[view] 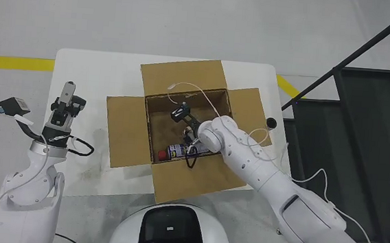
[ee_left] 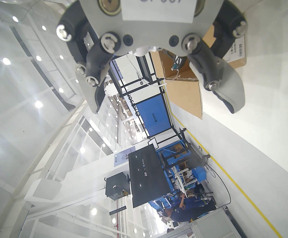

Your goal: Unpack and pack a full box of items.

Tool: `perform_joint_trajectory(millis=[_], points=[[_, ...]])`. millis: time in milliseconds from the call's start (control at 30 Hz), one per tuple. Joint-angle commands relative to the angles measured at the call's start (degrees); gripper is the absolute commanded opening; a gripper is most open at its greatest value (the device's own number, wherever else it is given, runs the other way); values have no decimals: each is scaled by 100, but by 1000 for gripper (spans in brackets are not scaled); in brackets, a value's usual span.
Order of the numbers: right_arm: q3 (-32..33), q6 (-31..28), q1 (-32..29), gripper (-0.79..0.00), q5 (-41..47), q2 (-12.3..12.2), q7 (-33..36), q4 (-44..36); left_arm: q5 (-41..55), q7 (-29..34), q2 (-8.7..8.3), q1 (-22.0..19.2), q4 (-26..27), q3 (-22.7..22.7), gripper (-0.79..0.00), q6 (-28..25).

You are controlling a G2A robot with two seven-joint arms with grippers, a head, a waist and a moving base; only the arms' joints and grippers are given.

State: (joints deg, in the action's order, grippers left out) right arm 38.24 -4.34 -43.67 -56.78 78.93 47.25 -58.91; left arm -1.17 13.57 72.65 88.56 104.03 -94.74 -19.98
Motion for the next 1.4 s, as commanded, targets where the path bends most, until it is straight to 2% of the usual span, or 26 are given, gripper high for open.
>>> perform_joint_trajectory(millis=[0,167,367,700,933,1100,1367], points=[[-18,42,9,-785,-89,16,3,-21,0,0,0,0,0,0,0,0],[52,161,-28,-785,-361,-7,88,-334,0,0,0,0,0,0,0,0],[499,141,-294,-785,-581,-188,263,-1157,0,0,0,0,0,0,0,0],[2139,-994,-1548,-785,-266,-744,874,-3401,0,0,0,0,0,0,0,0],[3287,-1425,-2415,-785,-135,-1014,1108,-4726,0,0,0,0,0,0,0,0],[3939,-1525,-2824,-785,-35,-1125,1036,-5121,0,0,0,0,0,0,0,0],[4005,-1566,-2877,-785,-18,-1140,987,-5153,0,0,0,0,0,0,0,0]])
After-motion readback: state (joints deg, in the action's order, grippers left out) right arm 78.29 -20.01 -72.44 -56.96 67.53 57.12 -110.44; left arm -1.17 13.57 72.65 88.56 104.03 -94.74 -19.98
